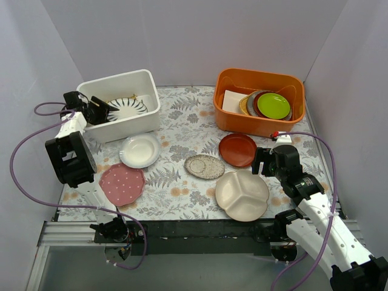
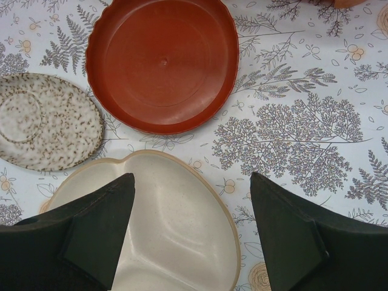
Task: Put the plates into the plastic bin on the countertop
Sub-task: Place the plate in the plastic bin.
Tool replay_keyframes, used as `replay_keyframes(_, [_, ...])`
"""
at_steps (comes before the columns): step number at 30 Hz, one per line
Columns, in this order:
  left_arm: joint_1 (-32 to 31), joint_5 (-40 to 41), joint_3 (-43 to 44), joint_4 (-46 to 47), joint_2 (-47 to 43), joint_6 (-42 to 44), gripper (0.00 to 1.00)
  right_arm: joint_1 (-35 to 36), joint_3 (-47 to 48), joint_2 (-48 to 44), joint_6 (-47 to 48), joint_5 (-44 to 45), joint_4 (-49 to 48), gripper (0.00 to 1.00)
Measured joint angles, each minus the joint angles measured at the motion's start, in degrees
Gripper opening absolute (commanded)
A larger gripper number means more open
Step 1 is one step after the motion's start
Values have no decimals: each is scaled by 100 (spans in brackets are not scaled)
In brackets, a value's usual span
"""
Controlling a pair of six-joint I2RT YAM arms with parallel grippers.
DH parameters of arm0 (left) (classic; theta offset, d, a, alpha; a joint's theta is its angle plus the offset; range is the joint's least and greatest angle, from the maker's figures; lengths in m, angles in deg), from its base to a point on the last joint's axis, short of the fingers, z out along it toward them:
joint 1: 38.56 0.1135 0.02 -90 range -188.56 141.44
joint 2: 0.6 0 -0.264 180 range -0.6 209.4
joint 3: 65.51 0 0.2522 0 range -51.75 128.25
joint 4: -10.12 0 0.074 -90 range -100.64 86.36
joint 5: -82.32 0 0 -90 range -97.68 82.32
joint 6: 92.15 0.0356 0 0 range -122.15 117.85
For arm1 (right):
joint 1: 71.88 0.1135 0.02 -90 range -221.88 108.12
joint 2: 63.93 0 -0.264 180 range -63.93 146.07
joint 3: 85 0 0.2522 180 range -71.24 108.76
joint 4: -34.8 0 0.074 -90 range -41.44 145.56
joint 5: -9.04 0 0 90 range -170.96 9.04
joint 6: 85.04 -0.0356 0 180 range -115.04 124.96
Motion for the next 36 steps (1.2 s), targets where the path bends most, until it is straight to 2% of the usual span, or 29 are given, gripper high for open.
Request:
replay_keyframes(10, [11, 323, 122, -267, 2, 302, 76, 0, 0, 0, 0, -2, 0, 84])
replay_keyframes(20, [50, 577, 129, -382, -74, 516, 82, 0, 0, 48, 0, -44, 4, 84])
replay_keyframes(28, [96, 595, 160, -407, -527, 468, 83, 0, 0, 52, 0, -48, 2, 84])
replay_keyframes(36, [164, 752, 601, -525, -708, 463, 84, 0, 0, 63, 0, -68, 2, 84])
